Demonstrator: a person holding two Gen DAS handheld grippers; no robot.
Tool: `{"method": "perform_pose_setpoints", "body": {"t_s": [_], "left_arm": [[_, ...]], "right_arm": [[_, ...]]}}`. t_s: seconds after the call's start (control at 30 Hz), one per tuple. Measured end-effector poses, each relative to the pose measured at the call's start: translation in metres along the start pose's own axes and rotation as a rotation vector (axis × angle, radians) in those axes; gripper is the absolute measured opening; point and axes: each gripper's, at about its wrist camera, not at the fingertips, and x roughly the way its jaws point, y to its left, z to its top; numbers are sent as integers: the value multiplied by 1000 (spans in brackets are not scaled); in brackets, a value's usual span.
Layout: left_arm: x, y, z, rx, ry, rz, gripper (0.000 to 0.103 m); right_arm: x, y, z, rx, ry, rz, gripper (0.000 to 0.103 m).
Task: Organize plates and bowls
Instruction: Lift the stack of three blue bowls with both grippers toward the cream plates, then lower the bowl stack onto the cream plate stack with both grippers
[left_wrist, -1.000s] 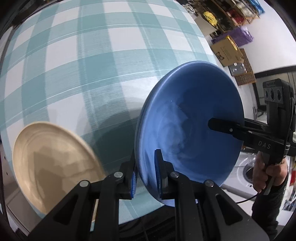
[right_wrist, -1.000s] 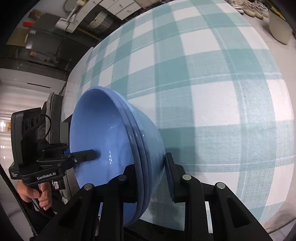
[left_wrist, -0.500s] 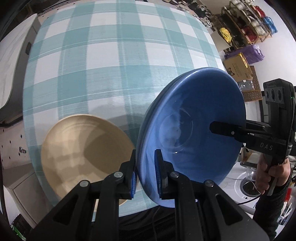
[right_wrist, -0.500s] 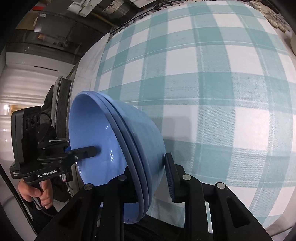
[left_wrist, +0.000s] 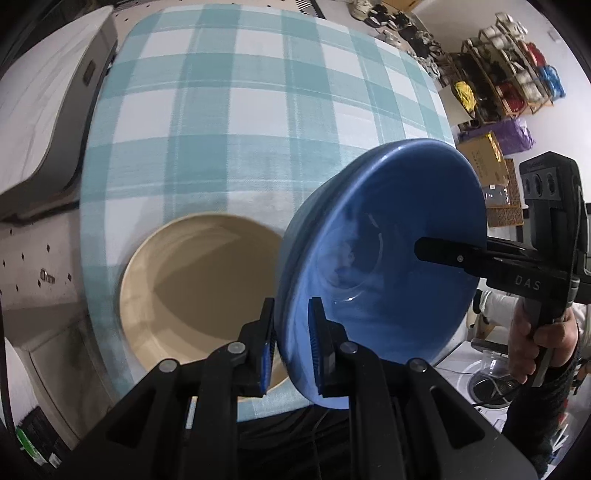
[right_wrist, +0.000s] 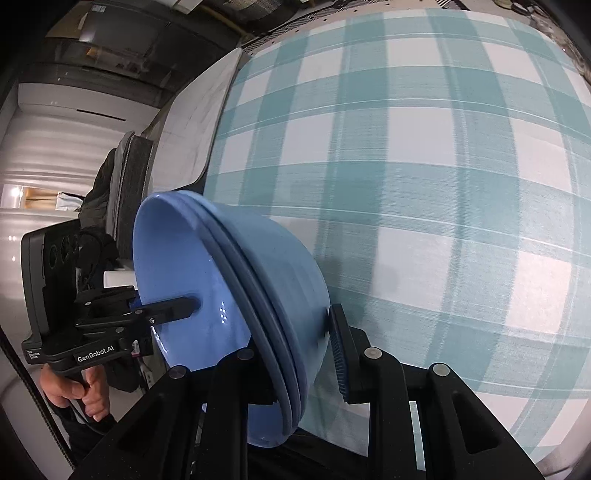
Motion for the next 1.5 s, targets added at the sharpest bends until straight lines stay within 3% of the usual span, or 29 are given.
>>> {"method": "perform_pose_setpoints", "body": {"t_s": [0.33, 0.73, 1.13, 1.43, 1.5], "left_arm": [[-10, 46, -25, -95, -6, 1, 14], [8, 93, -57, -178, 37, -21, 14], [18, 113, -64, -195, 37, -20, 14], [20, 110, -62, -172, 26, -5, 15], [18, 111, -62, -166, 10, 7, 19]], "right_arm": [[40, 44, 9, -45, 82, -13, 23], [95, 70, 4, -59, 201, -30, 23], [110, 86, -1, -83, 199, -82, 23], [103, 94, -4, -146, 142, -136, 23], [99, 98, -5, -169, 123, -149, 23]]}}
